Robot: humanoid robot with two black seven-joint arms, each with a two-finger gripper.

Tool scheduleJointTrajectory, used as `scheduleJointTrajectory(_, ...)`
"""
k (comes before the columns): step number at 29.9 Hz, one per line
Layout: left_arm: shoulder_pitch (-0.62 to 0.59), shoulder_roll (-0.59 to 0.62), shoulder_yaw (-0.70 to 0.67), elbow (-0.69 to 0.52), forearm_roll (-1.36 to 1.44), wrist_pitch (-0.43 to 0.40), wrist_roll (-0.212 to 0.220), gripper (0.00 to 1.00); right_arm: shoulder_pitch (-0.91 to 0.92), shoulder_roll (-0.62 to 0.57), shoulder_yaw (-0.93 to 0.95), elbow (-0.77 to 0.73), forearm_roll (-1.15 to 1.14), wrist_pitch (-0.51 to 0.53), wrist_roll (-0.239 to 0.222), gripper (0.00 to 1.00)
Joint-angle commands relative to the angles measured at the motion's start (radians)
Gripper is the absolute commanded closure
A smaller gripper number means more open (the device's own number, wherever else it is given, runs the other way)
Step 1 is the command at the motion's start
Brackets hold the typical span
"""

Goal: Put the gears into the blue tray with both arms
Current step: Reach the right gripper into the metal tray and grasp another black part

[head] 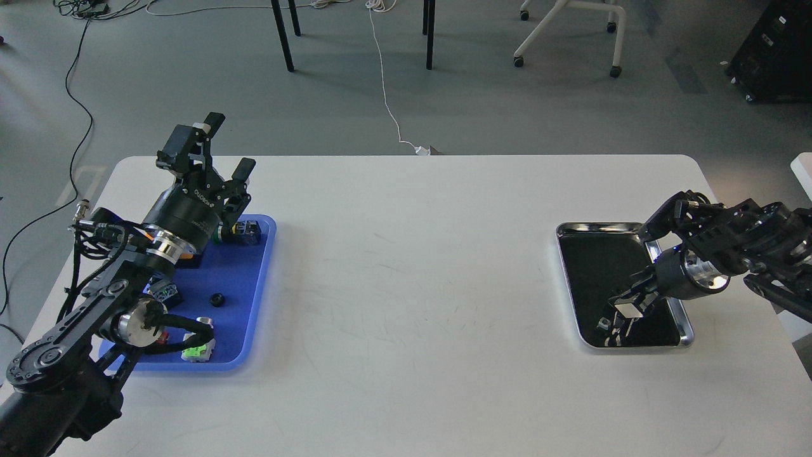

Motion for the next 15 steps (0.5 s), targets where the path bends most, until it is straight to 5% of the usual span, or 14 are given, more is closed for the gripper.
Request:
scheduleJointTrajectory(1,0.000,0.000,-0.001,0.000,-0.001,0.000,0.000,0.02,0.002,0.015,0.000,-0.009,0.001,0.000,0.000,0.44)
scheduleJointTrajectory(11,0.000,-0.002,-0.001,0.000,0.000,0.000,0.000,0.02,0.000,0.035,0.000,-0.015,0.001,0.000,0.000,0.77)
scheduleJointTrajectory(15,0.000,-0.002,-0.001,0.000,-0.001,0.000,0.001,0.02,0.002,0.035,0.000,-0.013,0.001,0.000,0.000,0.82)
